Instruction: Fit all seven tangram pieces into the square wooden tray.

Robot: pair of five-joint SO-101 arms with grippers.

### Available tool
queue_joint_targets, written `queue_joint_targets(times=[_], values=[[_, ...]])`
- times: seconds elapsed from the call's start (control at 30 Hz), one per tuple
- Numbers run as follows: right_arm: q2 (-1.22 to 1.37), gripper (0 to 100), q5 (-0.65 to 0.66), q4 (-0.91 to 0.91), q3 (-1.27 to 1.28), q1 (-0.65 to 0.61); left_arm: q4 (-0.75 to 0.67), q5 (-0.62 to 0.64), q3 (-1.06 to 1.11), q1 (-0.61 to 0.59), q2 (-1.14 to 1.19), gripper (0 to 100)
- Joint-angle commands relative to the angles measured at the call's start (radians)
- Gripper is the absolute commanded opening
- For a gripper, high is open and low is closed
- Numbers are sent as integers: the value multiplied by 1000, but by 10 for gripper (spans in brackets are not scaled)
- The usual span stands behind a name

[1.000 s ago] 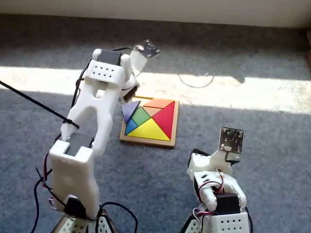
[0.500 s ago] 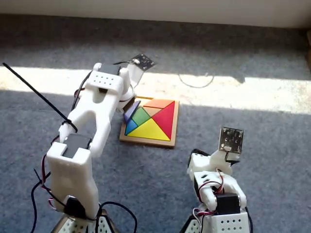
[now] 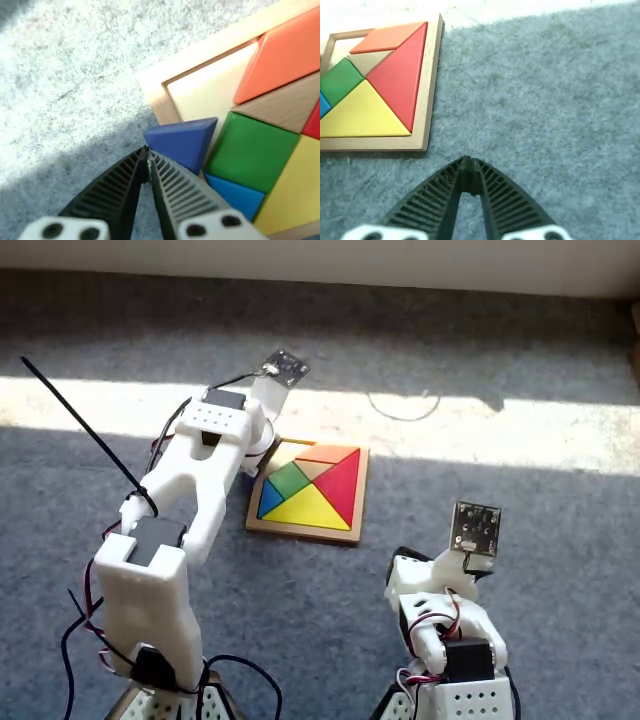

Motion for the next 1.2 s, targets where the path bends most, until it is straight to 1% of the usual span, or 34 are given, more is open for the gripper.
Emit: queue_joint_targets(times=[0.0,0.07,0.2,0.47,0.67,0.83,1.0,1.17], values=[[-10,5,12,7,108,15,-14,9,-15,27,-70,5],[-10,5,12,7,108,15,-14,17,-18,25,-97,5],[-10,5,12,7,108,15,-6,71,-1,27,-176,5],[-10,5,12,7,108,15,37,71,71,28,-326,5],[-10,5,12,8,108,15,23,66,203,44,-349,5],[-10,5,12,8,108,15,-124,68,315,54,-348,5],[-10,5,12,8,108,15,-181,69,355,94,-348,5],[-10,5,12,8,108,15,-265,71,397,107,-346,5]])
